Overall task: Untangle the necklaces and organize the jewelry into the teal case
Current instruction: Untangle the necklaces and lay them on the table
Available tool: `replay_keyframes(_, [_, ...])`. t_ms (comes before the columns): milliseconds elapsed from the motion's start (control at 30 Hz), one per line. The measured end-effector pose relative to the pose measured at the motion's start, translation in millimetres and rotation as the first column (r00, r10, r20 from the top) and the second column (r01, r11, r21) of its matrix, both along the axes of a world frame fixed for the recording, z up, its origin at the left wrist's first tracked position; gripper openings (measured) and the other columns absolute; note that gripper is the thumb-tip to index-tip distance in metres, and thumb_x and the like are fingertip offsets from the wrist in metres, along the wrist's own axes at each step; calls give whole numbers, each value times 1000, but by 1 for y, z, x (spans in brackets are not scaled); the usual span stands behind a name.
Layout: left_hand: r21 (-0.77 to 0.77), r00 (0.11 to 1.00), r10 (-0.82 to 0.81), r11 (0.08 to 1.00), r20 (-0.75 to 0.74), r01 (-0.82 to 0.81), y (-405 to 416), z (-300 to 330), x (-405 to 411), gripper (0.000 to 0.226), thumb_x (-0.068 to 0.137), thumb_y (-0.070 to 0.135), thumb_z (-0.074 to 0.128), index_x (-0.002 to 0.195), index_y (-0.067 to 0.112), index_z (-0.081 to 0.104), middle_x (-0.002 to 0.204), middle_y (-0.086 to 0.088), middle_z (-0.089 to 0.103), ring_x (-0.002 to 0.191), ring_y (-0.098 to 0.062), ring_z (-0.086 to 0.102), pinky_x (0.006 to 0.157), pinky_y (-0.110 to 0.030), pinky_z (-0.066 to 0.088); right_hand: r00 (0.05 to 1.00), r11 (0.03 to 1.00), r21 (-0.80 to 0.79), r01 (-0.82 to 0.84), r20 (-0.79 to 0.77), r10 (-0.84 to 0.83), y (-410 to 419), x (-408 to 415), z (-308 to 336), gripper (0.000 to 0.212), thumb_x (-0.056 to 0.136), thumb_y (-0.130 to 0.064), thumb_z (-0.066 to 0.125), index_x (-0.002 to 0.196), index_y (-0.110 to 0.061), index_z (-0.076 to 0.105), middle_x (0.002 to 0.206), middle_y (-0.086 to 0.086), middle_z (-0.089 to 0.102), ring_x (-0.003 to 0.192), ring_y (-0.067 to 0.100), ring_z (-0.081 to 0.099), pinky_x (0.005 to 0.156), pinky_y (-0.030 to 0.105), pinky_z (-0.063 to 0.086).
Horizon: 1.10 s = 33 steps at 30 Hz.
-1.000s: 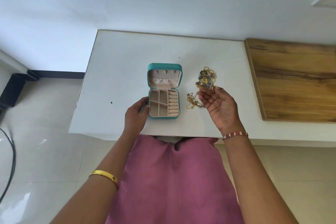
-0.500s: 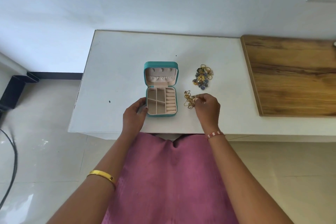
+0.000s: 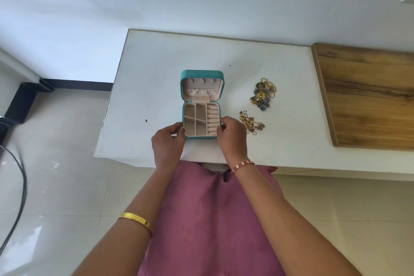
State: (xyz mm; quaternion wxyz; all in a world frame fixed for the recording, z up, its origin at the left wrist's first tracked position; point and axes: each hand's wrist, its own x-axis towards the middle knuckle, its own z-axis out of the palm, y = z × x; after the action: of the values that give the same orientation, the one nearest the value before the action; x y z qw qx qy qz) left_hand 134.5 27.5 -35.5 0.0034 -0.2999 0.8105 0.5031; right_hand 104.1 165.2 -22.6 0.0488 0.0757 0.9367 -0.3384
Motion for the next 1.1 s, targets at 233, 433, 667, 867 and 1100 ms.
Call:
replay_keyframes(233, [-29, 998, 57, 998, -24, -58, -42, 4, -13, 24, 84, 14, 58, 103, 10, 72, 95, -10, 74, 81, -25, 69, 85, -36, 54, 994, 995, 10, -103, -20, 103, -49, -11, -2, 18, 87, 7, 45, 91, 9, 63, 90, 24, 65, 86, 33, 61, 68, 28, 42])
replay_keyframes(433, [-50, 993, 113, 992, -23, -114, -80, 5, -18, 23, 85, 15, 59, 103, 9, 72, 96, -9, 73, 81, -25, 69, 83, -41, 56, 986, 986, 11, -166, -18, 166, -88, -18, 1, 16, 86, 7, 44, 88, 10, 60, 91, 26, 64, 86, 37, 58, 65, 24, 28])
replay_keyframes(667, [-83, 996, 79, 993, -31, -82, -87, 5, -13, 22, 91, 16, 53, 99, 6, 72, 92, -11, 73, 81, -27, 66, 83, -32, 52, 989, 985, -102, -139, 36, 143, -87, -20, 1, 20, 87, 2, 49, 99, 7, 65, 96, 24, 67, 91, 36, 62, 68, 25, 38])
replay_keyframes(867, [-175, 973, 138, 970, -185, -171, -58, 33, 3, 33, 98, 20, 43, 82, 2, 65, 66, -9, 62, 66, -26, 48, 62, -26, 30, 996, 958, -283, -42, 69, 64, -53, -9, 12, 32, 93, -10, 50, 122, 2, 56, 104, 21, 67, 85, 32, 68, 85, 32, 53])
replay_keyframes(1100, [-35, 976, 0, 999, -216, -8, 22, 42, 6, 27, 95, 20, 50, 109, 6, 68, 101, -11, 71, 83, -13, 58, 66, -12, 33, 982, 897, -401, 187, 56, -180, 24, 7, 16, 23, 90, -4, 53, 108, 3, 63, 82, 8, 63, 59, 15, 61, 72, 37, 57])
